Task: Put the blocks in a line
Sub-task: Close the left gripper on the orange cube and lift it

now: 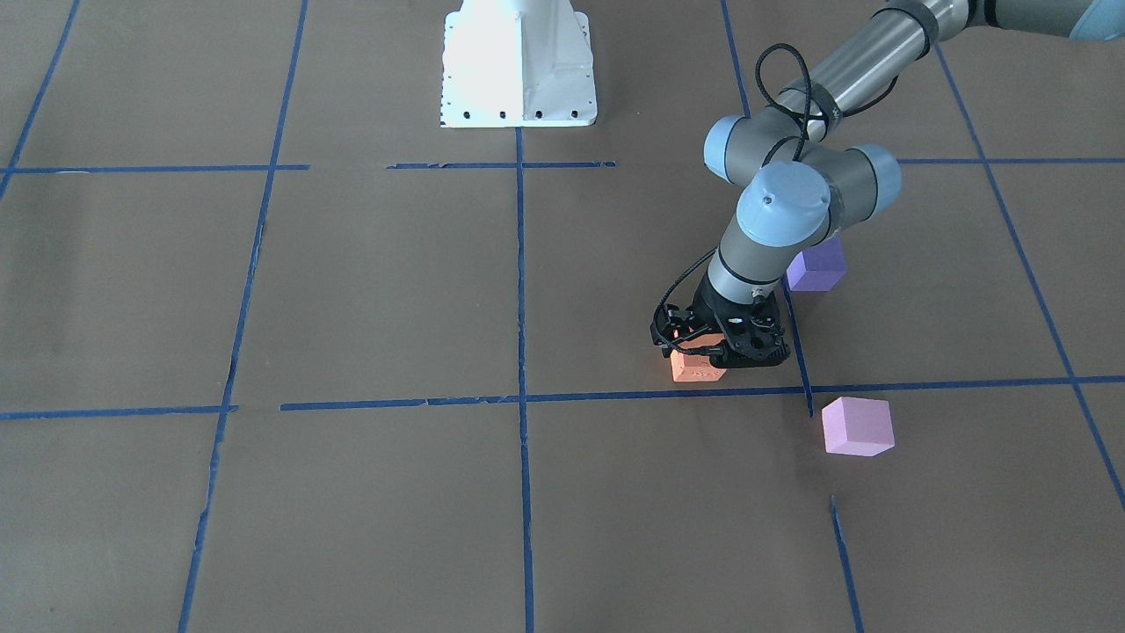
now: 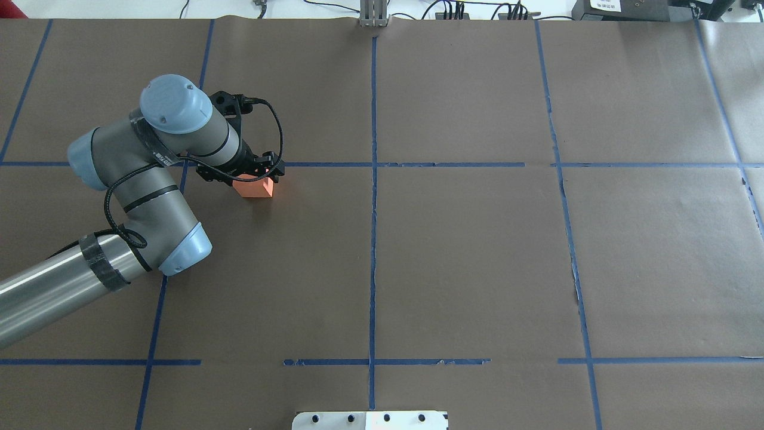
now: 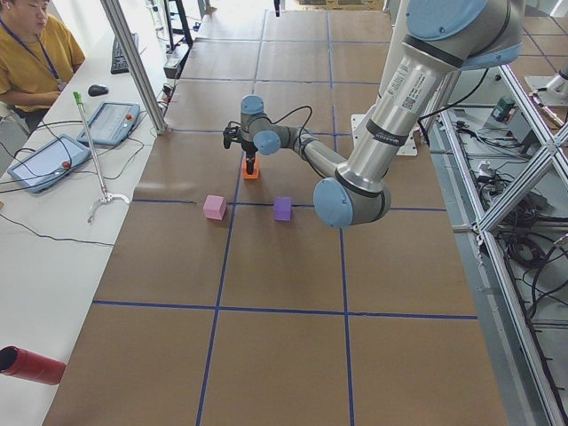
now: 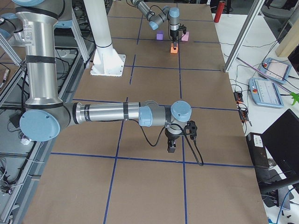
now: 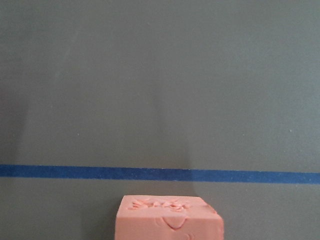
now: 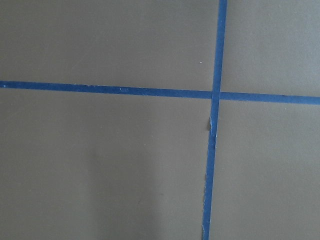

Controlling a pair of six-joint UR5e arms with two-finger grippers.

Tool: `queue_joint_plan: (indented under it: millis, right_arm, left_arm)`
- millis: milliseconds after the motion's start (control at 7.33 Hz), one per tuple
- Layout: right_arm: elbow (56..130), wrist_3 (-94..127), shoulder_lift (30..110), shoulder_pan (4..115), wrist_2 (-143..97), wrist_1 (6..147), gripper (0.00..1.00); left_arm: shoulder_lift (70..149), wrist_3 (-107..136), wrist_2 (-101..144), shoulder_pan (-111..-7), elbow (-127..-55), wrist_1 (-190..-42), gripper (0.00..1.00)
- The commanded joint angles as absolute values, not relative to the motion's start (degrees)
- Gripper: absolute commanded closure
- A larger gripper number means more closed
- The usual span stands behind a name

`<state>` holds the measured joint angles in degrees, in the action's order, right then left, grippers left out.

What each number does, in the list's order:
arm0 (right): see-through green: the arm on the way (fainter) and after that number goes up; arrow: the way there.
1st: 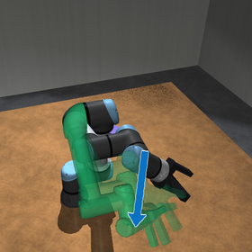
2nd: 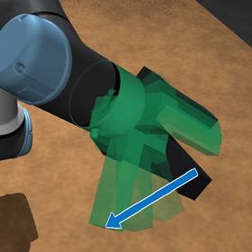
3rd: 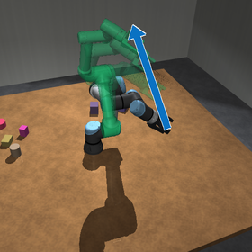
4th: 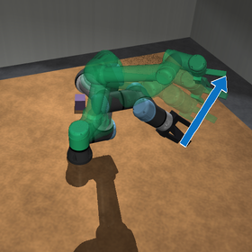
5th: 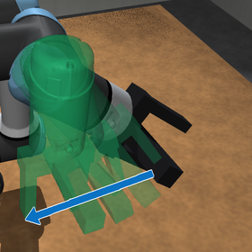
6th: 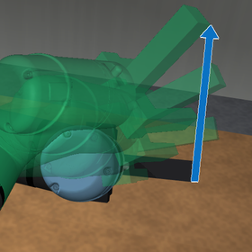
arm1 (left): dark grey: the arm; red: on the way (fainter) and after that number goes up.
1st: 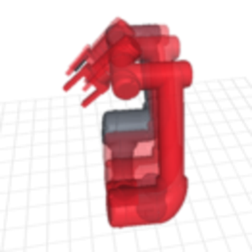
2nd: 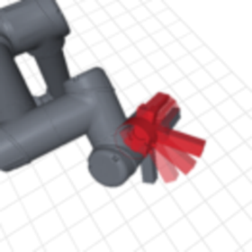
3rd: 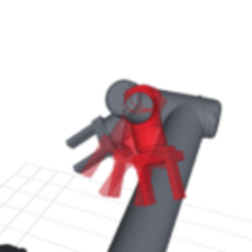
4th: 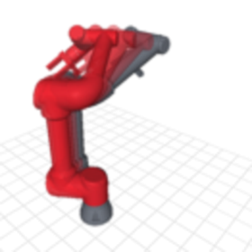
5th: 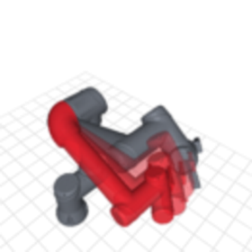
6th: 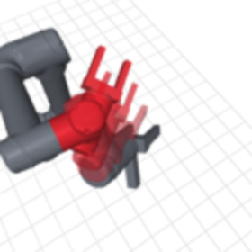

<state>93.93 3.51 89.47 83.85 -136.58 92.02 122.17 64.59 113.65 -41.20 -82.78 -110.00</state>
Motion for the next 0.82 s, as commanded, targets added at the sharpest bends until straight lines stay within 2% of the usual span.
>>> queue_joint_plan:
  millis: [0,136,273,409,545,682]
  right_arm:
    - [94.0,3.5,89.5,83.8,-136.6,92.0,0.00]
    - [94.0,3.5,89.5,83.8,-136.6,92.0,0.00]
    - [94.0,3.5,89.5,83.8,-136.6,92.0,0.00]
    - [94.0,3.5,89.5,83.8,-136.6,92.0,0.00]
    - [93.9,3.5,89.5,83.8,-136.6,92.0,0.00]
    - [93.9,3.5,89.5,83.8,-136.6,92.0,0.00]
  left_arm:
    - [122.2,64.7,113.6,-41.0,-82.4,-110.2,0.15]
    - [122.2,64.2,113.8,-41.0,-82.6,-110.0,0.56]
    - [122.1,64.1,114.4,-42.0,-83.1,-109.8,0.78]
    - [120.7,61.6,114.6,-44.0,-86.0,-109.8,0.78]
    - [114.2,57.5,115.3,-45.9,-91.4,-109.6,0.78]
    - [110.4,55.8,120.1,-49.0,-92.0,-109.9,0.79]
